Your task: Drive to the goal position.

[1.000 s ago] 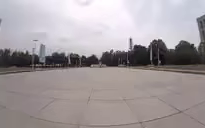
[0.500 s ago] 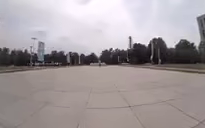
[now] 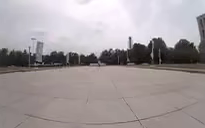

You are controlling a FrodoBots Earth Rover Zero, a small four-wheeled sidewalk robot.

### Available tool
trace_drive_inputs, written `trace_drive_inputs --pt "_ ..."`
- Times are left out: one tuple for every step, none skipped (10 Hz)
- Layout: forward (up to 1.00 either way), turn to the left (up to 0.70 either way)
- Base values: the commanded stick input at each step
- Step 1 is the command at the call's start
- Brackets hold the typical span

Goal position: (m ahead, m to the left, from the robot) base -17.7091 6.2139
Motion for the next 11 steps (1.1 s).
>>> trace_drive_inputs --pt "0.70 0.15" --pt "0.70 0.15" --pt "0.70 0.15" --pt "0.70 0.15" --pt "0.70 0.15" --pt "0.70 0.15" --pt "0.70 0.15" --pt "0.70 0.15" --pt "0.70 0.15" --pt "0.70 0.15" --pt "0.70 0.15"
